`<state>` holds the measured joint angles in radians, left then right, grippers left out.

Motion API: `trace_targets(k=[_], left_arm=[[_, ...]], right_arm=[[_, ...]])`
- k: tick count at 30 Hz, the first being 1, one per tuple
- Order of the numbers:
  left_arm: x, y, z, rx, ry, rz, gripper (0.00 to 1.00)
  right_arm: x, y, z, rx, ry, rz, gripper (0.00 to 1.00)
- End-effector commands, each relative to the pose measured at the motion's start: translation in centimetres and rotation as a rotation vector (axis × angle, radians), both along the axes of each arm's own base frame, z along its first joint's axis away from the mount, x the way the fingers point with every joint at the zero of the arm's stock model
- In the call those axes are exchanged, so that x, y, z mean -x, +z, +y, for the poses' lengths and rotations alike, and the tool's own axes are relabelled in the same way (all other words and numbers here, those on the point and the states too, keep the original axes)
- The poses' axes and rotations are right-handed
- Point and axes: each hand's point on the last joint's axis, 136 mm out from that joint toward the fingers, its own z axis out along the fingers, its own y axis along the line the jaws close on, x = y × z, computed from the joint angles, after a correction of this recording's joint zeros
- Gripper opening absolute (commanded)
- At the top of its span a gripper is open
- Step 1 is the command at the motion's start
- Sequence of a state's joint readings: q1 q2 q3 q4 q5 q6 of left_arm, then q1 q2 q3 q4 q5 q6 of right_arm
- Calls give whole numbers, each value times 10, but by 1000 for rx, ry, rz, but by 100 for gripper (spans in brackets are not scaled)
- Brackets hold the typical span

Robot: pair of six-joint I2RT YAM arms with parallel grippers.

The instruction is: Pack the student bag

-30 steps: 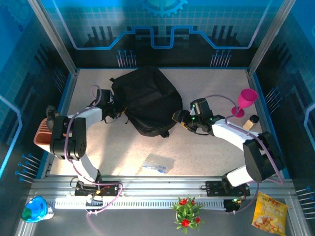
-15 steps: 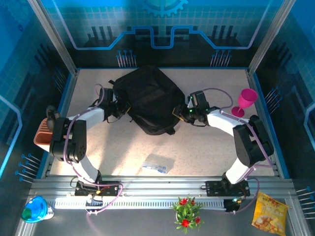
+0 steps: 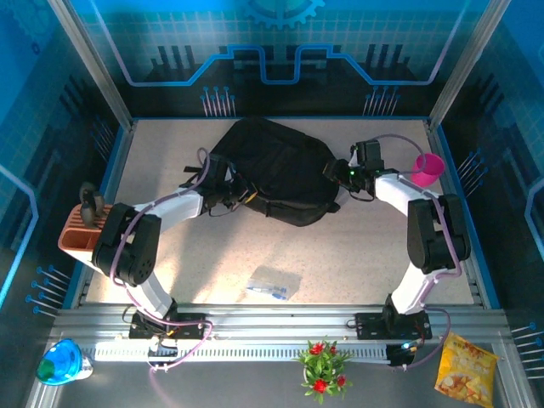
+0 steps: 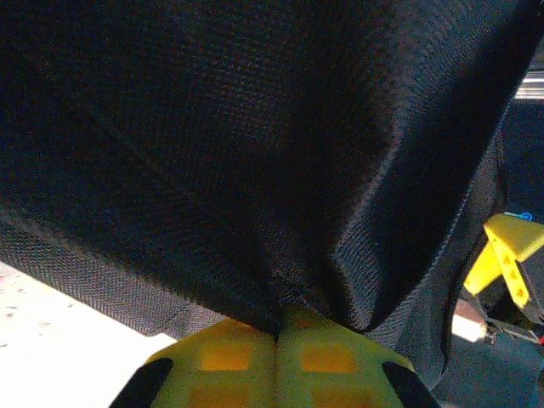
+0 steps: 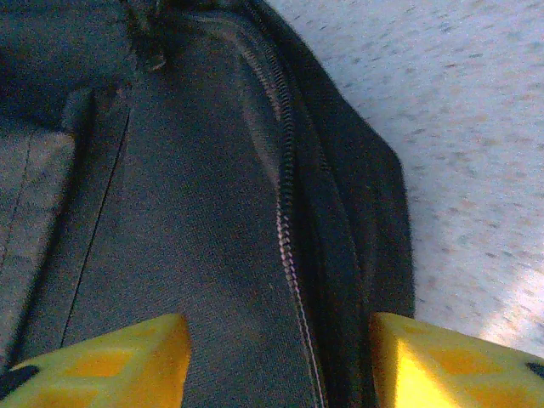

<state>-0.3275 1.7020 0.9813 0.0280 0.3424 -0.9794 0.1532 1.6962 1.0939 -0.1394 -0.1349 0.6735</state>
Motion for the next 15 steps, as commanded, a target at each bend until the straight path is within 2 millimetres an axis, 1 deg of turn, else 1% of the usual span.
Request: trace_targets(k=[1, 2, 4, 6, 7, 9, 13, 15], left_arm=[[-4, 14, -18, 69, -40, -10, 0], [-3, 13, -18, 67, -39, -9, 0], [-3, 14, -18, 65, -38, -12, 0], [-3, 13, -18, 63, -38, -12, 0], [-3, 13, -18, 63, -37, -11, 0], [-3, 13, -19, 64, -37, -11, 0], [-4, 13, -20, 69, -36, -13, 0], [-3, 14, -20, 71, -36, -13, 0]], right_arm=[[22, 38, -32, 162, -55, -44, 67], [28, 44, -39, 192, -75, -51, 68], [42, 50, -41, 218, -74, -56, 68], [56, 54, -31, 223, -45, -58, 68], [63, 56, -22, 221, -19, -59, 68], [76, 59, 4, 218, 47, -63, 66], [100, 63, 62, 226, 164, -79, 64], [110, 61, 88, 223, 205, -79, 62]])
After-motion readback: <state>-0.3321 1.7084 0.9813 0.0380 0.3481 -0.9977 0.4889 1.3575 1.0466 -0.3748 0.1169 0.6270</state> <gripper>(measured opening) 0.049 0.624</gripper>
